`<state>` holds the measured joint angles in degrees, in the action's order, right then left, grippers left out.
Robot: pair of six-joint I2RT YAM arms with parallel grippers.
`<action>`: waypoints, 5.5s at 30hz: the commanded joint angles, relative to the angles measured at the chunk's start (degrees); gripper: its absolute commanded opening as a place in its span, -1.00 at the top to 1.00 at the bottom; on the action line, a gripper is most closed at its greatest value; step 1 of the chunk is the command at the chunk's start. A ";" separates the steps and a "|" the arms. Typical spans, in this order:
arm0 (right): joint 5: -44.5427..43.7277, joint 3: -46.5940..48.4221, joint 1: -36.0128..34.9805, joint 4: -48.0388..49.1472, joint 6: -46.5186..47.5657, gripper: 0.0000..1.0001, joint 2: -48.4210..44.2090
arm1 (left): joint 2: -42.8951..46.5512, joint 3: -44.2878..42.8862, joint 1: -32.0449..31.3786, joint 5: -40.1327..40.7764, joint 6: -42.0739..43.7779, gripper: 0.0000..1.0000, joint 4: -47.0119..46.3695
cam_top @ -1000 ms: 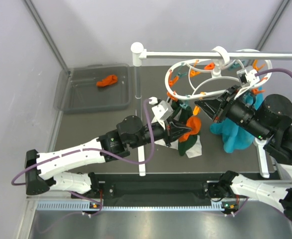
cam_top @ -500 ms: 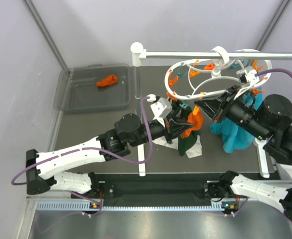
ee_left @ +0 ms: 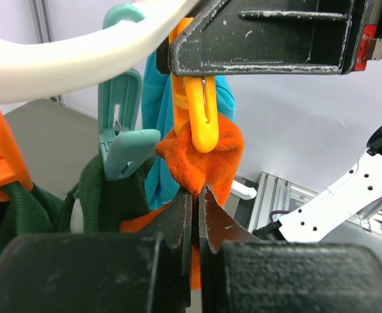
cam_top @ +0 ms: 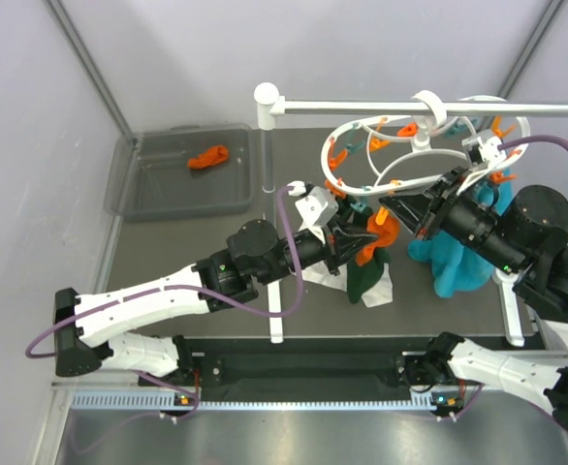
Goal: Clip the socks to the hanger
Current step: Clamp the sock onto the hanger, then open the clamp at the hanger.
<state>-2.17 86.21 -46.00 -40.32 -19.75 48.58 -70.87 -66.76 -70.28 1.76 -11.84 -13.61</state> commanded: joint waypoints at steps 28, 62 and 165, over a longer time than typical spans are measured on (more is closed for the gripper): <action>3.58 1.06 -0.67 -13.91 -0.20 -0.57 -0.32 | 1.09 -1.09 -0.29 2.98 -0.64 0.00 -1.17; -0.11 -1.40 -0.67 -18.66 -7.14 -0.56 -14.39 | 23.41 1.29 -0.21 11.34 -26.58 -0.04 37.24; -9.77 -7.46 -0.50 14.30 25.55 0.01 -16.85 | -28.45 -13.04 -4.43 8.17 27.04 0.78 -52.23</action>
<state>-8.12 76.84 -46.02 -28.91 6.83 30.89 -103.07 -79.70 -74.43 11.20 16.93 -64.16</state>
